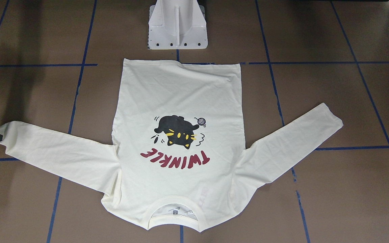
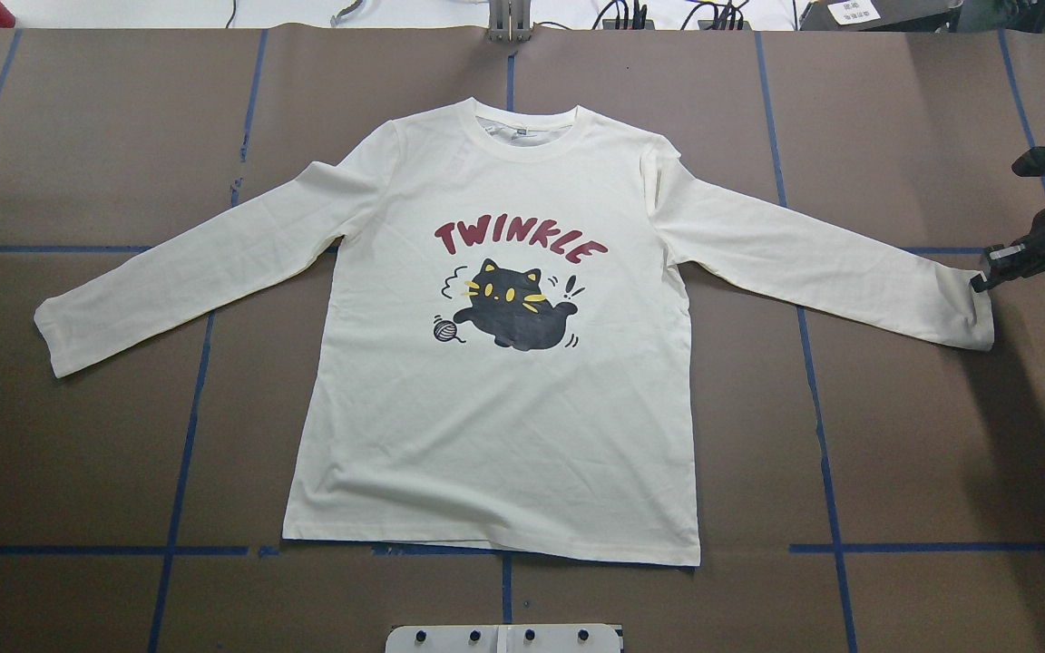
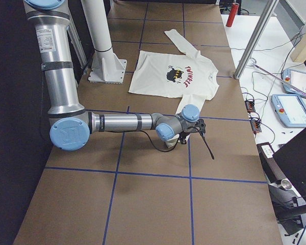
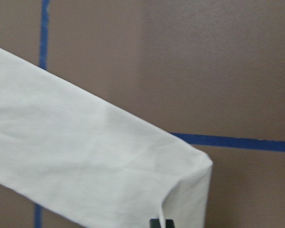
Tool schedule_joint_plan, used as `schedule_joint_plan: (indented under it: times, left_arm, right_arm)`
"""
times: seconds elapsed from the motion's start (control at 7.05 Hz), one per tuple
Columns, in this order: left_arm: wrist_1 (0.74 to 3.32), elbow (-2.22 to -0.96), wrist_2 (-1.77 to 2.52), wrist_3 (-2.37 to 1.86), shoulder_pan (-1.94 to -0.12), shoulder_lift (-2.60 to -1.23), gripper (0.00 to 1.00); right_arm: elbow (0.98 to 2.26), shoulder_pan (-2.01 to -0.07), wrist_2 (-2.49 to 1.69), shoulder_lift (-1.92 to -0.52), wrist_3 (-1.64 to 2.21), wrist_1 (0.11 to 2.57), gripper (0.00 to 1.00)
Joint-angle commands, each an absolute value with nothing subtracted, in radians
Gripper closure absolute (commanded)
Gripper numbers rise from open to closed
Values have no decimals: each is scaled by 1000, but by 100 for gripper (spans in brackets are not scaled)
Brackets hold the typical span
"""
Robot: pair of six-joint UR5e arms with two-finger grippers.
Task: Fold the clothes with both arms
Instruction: 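Lower the right gripper and grasp the cuff of the sleeve nearest it, then carry the sleeve with the right gripper across the shirt front and release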
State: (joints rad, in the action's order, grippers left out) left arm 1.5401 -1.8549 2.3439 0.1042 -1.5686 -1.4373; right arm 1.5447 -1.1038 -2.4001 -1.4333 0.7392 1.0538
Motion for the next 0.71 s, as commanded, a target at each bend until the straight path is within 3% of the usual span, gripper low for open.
schedule_joint_plan:
  times: [0.0, 0.14, 0.28, 0.43, 0.57]
  left_arm:
    - [1546, -1856, 2344, 104, -1568, -1440, 0]
    - [1558, -1858, 2344, 104, -1568, -1442, 0]
    - [1568, -1852, 2345, 104, -1568, -1440, 0]
    - [1578, -1844, 2345, 104, -1568, -1440, 0]
    - [1604, -1847, 2345, 104, -1568, -1440, 0]
  right_arm:
    - [1736, -892, -2265, -1335, 1147, 1055, 100]
    - [1739, -761, -2164, -1189, 1343, 1115, 100]
    - [1723, -679, -2035, -978, 1386, 1331, 100]
    - [1647, -623, -1899, -784, 1409, 1480, 100]
    - [1524, -602, -1882, -665, 1458, 1480, 100]
